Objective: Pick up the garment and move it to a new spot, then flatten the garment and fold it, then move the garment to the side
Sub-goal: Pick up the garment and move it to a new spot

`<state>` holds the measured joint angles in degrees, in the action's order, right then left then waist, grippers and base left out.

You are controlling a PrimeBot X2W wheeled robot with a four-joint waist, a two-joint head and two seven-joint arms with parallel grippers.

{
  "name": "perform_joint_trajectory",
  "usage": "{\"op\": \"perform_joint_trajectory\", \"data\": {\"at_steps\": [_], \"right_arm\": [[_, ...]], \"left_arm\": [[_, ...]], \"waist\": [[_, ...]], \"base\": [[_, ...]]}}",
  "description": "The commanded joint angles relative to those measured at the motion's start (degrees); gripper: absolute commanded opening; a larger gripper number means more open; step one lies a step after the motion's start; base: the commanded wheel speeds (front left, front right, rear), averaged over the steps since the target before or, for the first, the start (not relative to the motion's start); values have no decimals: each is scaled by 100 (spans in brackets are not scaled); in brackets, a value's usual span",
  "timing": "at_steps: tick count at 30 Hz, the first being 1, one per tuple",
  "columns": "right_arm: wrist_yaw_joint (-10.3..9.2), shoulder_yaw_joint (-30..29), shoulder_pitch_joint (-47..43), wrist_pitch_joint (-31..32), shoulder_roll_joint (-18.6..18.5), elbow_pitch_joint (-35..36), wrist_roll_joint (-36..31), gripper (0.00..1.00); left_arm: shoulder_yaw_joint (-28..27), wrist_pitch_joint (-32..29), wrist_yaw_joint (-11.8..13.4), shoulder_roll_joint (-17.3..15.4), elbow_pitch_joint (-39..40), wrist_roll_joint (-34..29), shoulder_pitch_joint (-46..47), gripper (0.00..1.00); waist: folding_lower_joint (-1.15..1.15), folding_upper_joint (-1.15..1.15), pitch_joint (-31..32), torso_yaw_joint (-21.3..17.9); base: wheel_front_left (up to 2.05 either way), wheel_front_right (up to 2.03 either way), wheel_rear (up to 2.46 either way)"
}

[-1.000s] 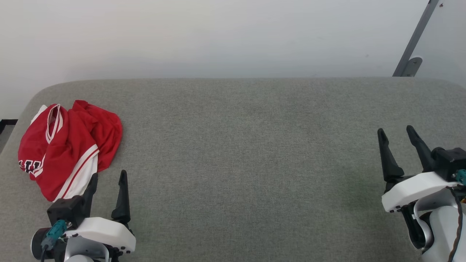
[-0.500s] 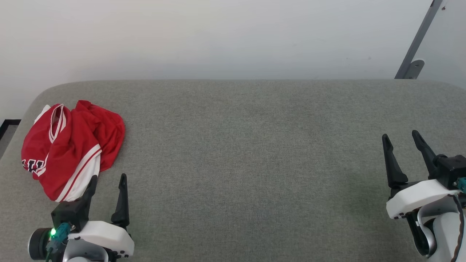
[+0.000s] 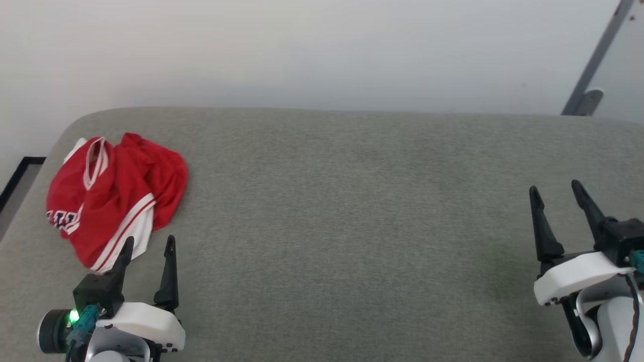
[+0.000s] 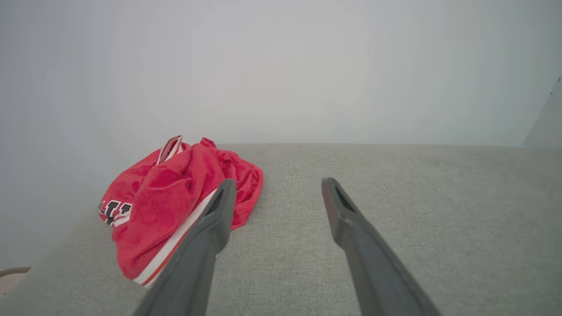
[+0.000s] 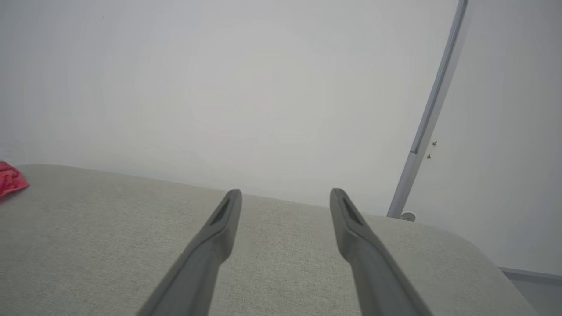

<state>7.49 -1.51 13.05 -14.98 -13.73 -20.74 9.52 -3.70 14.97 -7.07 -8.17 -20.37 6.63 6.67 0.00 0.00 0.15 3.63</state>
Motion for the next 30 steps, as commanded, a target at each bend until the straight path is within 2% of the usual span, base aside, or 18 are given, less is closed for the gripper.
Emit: {"op": "perform_joint_trajectory", "data": {"at_steps": [1, 20, 26, 30], "right_arm": [[1, 23, -69, -28, 18, 12, 23, 100], [0, 697, -45, -28, 381, -107, 303, 100], [0, 852, -35, -28, 512, -134, 348, 100], [0, 950, 22, -28, 583, -150, 371, 100]], "left_arm": [[-19, 33, -20, -7, -9, 6, 29, 100], [-561, 32, -26, 241, 96, -53, -345, 100], [-712, 32, -34, 332, 190, -20, -485, 100], [-784, 32, -38, 373, 266, -21, -557, 100]], "waist": [[0, 0, 5, 83], [0, 0, 15, 1822], [0, 0, 33, 2270], [0, 0, 34, 2422]], "base": [[0, 0, 0], [0, 0, 0], [0, 0, 0], [0, 0, 0]]}}
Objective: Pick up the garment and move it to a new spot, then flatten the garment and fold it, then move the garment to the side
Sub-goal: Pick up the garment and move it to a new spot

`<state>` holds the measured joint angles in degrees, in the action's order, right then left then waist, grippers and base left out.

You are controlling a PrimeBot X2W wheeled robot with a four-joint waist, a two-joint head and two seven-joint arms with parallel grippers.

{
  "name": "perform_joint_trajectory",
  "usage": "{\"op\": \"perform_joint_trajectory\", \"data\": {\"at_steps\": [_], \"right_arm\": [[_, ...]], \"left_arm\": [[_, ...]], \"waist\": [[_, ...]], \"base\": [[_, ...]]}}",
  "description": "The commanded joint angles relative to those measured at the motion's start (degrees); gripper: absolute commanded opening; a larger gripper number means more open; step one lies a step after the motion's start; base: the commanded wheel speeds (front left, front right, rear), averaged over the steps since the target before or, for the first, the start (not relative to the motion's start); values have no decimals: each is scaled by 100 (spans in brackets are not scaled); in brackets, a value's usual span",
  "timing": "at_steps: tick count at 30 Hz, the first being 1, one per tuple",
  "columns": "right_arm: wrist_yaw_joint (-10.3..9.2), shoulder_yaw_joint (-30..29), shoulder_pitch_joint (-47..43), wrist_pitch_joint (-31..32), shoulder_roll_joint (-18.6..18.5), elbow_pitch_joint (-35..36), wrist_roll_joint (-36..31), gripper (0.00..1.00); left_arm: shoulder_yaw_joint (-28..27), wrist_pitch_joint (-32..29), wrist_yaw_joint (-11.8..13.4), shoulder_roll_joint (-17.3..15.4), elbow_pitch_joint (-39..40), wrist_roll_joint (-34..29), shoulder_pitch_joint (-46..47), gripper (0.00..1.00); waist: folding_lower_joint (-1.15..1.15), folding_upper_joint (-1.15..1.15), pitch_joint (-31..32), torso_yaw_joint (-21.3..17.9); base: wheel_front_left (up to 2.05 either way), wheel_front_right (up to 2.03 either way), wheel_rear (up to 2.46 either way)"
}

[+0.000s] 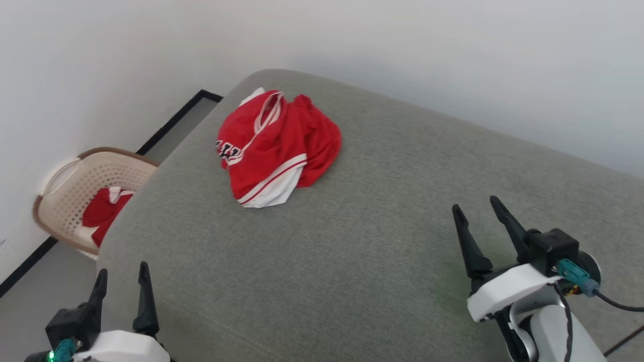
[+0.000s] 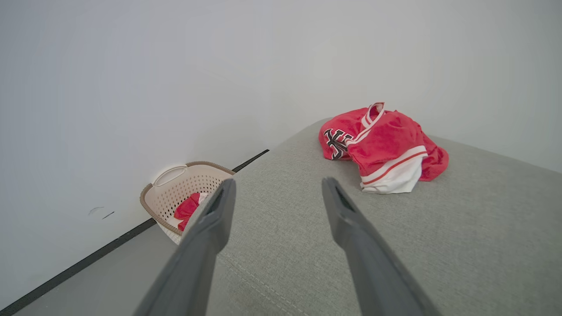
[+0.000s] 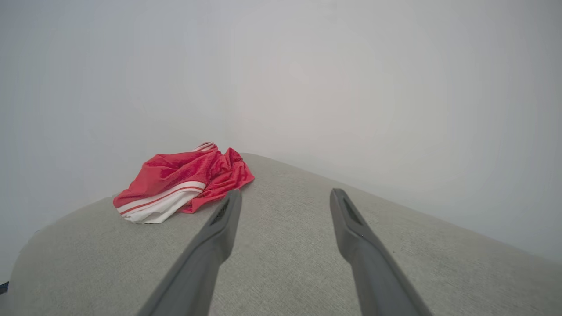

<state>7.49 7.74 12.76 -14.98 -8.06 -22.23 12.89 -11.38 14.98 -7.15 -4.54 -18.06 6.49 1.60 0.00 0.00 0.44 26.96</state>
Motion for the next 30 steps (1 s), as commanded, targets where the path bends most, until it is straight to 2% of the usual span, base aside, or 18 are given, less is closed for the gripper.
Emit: {"op": "perform_joint_trajectory", "data": {"at_steps": [1, 8, 17, 20, 21, 23, 25, 30], "right_arm": [[0, 45, 58, -28, 29, -11, 39, 100], [0, 156, 148, -28, 70, -53, 83, 100], [0, 284, 431, -28, 39, -79, 145, 100], [0, 292, 515, -27, 49, -70, 153, 100], [0, 308, 582, -28, 61, -64, 154, 100], [0, 303, 640, -28, 68, -37, 159, 100], [0, 316, 721, -27, 84, -11, 155, 100], [0, 253, 835, -28, 117, 61, 106, 100]], "left_arm": [[-40, 31, -31, 16, 49, -4, -84, 100], [-60, 31, -32, 72, 92, 8, -5, 100], [397, 31, -41, -233, -58, 41, 874, 100], [692, 31, -41, -535, -365, 283, 1459, 100], [947, -22, -35, -874, -762, 386, 1855, 100], [1188, -189, -29, -1209, -1167, 618, 2331, 100], [1478, -528, -29, -1592, -1581, 890, 2708, 100], [1901, -1649, -28, -2377, -2379, 2154, 3525, 100]], "waist": [[0, 0, 3, 106], [0, 0, -68, -31], [0, 0, -589, -819], [0, 0, -843, -1187], [0, 0, -1006, -1444], [0, 0, -1178, -1690], [0, 0, -1367, -1958], [0, 0, -1794, -2449]], "base": [[0, 0, 0], [0, 0, 0], [0, 0, 0], [0, 0, 0], [0, 0, 0], [0, 0, 0], [0, 0, 0], [0, 0, 0]]}}
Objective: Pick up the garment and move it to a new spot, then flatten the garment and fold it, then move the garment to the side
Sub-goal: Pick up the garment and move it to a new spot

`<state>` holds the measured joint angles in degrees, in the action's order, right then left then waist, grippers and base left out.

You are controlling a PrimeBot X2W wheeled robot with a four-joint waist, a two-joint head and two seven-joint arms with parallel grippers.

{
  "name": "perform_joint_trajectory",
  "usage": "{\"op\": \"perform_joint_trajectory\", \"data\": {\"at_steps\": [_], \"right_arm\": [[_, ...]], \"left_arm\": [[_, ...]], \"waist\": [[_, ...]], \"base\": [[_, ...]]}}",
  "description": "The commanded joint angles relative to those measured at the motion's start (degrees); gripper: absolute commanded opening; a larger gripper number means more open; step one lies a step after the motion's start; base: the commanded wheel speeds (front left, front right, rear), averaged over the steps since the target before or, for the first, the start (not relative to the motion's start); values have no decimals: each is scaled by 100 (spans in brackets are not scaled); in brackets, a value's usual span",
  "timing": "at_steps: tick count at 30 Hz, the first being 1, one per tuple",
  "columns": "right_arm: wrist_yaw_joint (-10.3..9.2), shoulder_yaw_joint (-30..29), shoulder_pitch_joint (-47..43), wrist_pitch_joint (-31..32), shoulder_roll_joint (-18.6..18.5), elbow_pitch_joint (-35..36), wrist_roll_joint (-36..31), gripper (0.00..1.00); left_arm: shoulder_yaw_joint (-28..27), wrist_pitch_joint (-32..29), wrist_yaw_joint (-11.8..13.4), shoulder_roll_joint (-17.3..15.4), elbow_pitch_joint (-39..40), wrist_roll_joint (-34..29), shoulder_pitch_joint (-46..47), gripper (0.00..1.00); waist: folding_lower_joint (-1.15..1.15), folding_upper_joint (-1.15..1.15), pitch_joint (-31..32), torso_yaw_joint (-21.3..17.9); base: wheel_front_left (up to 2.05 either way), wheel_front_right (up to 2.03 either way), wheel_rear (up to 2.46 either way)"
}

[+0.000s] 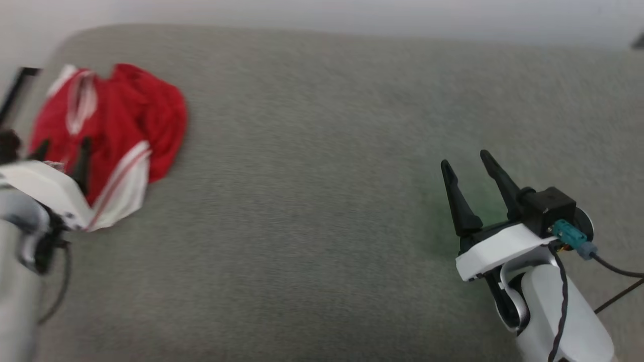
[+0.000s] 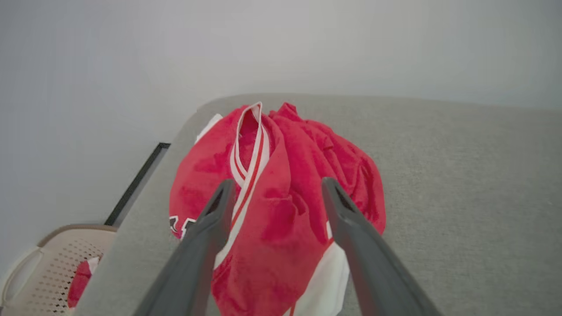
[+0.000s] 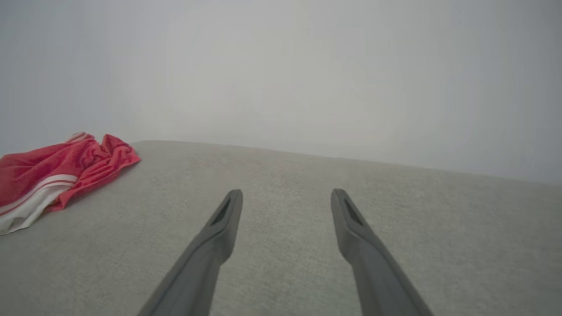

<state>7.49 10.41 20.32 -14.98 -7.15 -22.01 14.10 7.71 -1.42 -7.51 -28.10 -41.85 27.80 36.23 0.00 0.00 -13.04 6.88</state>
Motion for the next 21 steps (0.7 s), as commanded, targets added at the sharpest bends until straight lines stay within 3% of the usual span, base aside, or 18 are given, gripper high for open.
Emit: {"op": "perform_joint_trajectory", "data": {"at_steps": [1, 5, 12, 17, 21], "right_arm": [[0, -15, 98, -27, 28, 61, -32, 100], [0, -50, 224, -28, 33, 121, -68, 100], [0, 39, 496, -27, 76, 268, -131, 100], [0, 95, 656, -27, 35, 425, -196, 100], [0, 153, 744, -27, 17, 543, -269, 100]], "left_arm": [[96, -281, 8, -163, -103, 281, 174, 100], [155, -1278, 8, -623, -469, 1324, 572, 100], [368, -2721, 6, -1135, -988, 2063, 910, 100], [581, -3297, 8, -1088, -1206, 2328, 981, 100], [742, -3512, 10, -834, -1413, 2495, 982, 100]], "waist": [[0, 0, -541, -517], [0, 0, -891, -762], [0, 0, -1425, -1090], [0, 0, -1812, -1168], [0, 0, -2006, -1189]], "base": [[0, 0, 0], [0, 0, 0], [0, 0, 0], [0, 0, 0], [0, 0, 0]]}}
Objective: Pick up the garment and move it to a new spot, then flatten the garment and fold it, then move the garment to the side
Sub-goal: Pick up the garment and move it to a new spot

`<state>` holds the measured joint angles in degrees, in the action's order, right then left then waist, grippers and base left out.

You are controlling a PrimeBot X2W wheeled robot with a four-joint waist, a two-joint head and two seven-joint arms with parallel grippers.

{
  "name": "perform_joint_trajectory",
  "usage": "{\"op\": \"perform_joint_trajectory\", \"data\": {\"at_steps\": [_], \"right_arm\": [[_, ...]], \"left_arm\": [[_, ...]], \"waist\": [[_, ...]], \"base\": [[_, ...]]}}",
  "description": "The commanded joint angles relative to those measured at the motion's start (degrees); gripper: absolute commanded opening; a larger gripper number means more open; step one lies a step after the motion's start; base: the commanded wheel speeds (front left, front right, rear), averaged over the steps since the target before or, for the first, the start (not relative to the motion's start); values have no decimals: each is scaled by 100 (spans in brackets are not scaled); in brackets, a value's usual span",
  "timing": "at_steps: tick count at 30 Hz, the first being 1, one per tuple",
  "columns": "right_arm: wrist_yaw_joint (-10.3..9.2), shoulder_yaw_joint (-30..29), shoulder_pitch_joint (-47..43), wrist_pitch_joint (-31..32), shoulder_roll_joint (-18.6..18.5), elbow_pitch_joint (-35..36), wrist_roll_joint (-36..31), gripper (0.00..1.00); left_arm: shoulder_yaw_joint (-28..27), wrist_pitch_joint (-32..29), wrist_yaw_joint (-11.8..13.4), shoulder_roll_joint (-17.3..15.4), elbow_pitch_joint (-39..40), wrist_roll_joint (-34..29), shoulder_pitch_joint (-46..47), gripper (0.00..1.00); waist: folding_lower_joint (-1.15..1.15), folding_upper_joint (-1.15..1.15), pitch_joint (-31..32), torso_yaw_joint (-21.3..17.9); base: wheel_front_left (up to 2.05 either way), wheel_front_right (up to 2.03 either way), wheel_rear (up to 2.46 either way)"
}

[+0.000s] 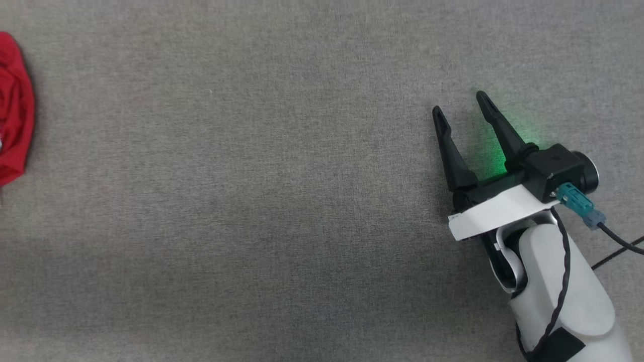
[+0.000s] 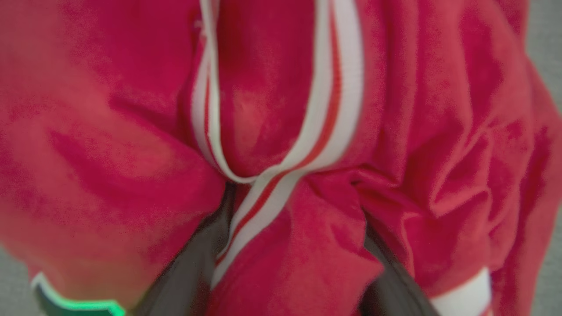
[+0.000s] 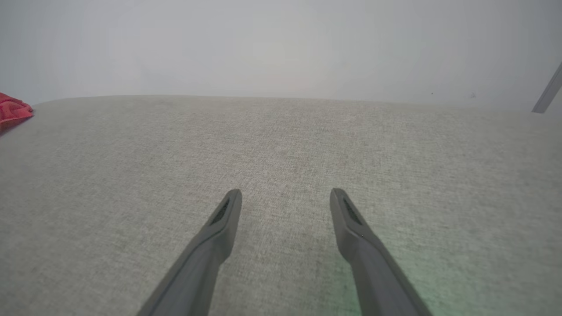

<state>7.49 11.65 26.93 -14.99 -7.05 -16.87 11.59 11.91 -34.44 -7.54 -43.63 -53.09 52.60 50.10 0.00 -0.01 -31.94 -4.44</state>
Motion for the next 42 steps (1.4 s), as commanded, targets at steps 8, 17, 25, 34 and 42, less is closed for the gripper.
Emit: {"op": "perform_joint_trajectory", "data": {"at_steps": [8, 17, 25, 34, 42], "right_arm": [[0, 180, 123, -21, 14, 307, -114, 100], [0, 180, -60, -20, 18, 331, -26, 100], [0, 13, -395, -20, 94, 162, 141, 100], [0, -222, -655, -20, 257, 226, 263, 100], [0, -478, -726, -20, 404, 371, 473, 100]], "left_arm": [[462, -192, 14, 927, -439, 361, -467, 0], [732, 1026, 7, 336, -146, 113, -229, 0], [1630, 1762, 9, -46, 993, 20, -8, 0], [2996, 1852, 9, -190, 2734, 63, 536, 0], [4313, 1664, 9, 344, 4088, 451, 1511, 0]], "waist": [[0, 1, -75, -11], [0, 1, 595, 149], [0, 1, 1366, 215], [0, 1, 1598, -179], [0, 1, 1290, -979]], "base": [[0, 0, 0], [0, 0, 0], [0, 0, 0], [0, 0, 0], [0, 0, 0]]}}
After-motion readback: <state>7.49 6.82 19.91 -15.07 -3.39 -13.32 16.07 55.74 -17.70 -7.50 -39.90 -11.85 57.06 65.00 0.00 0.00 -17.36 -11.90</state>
